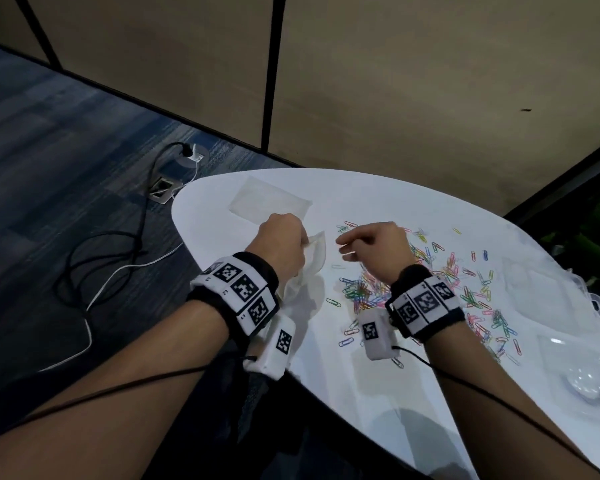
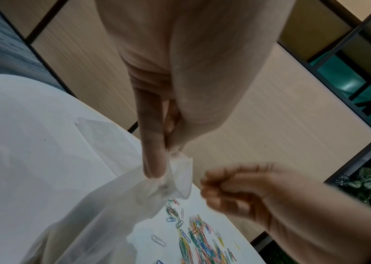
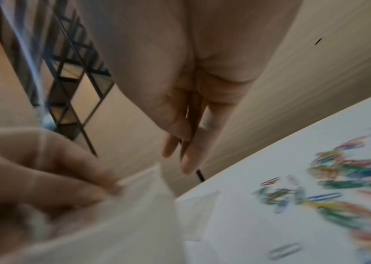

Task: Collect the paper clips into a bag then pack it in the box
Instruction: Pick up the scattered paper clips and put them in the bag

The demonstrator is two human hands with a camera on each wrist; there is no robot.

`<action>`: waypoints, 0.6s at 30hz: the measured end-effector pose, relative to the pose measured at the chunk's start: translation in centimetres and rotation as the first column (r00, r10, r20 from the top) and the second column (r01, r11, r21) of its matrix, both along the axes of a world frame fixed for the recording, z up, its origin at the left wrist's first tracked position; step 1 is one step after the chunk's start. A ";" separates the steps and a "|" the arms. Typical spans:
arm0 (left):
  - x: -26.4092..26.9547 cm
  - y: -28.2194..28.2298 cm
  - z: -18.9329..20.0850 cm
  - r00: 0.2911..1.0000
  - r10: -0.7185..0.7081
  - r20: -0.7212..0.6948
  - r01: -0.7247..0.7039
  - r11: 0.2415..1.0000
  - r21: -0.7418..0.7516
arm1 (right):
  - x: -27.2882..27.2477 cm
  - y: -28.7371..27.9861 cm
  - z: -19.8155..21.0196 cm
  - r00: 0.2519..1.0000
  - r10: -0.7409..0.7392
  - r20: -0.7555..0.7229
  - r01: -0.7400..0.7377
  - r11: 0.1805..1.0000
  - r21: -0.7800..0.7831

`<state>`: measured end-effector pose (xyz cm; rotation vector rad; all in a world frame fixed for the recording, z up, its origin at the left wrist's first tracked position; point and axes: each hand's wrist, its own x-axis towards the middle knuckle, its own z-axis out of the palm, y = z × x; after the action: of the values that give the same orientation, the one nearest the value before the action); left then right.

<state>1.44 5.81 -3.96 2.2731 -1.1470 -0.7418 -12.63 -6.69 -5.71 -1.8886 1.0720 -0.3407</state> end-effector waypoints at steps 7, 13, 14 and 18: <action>0.5 0.1 0.2 0.999 -0.010 0.032 0.009 1.000 0.029 | -1.5 0.2 -6.3 0.572 0.389 -0.722 -0.628 0.774 -0.081; 0.6 0.1 0.1 0.999 -0.015 0.041 0.014 1.000 0.017 | -6.6 -0.7 -9.4 0.512 0.428 -0.744 -0.778 0.598 -0.192; 0.4 0.0 0.1 0.999 -0.020 0.042 0.019 1.000 0.020 | -7.1 -0.6 -9.6 0.532 0.428 -0.731 -0.776 0.593 -0.217; -0.4 -0.2 0.2 0.997 -0.047 0.054 0.045 0.998 0.041 | -7.2 0.0 -9.2 0.603 0.386 -0.698 -0.742 0.594 -0.311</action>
<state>1.04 5.60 -3.73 2.3204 -1.2237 -0.7297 -19.86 -6.71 -14.90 -2.9124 0.6087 0.3914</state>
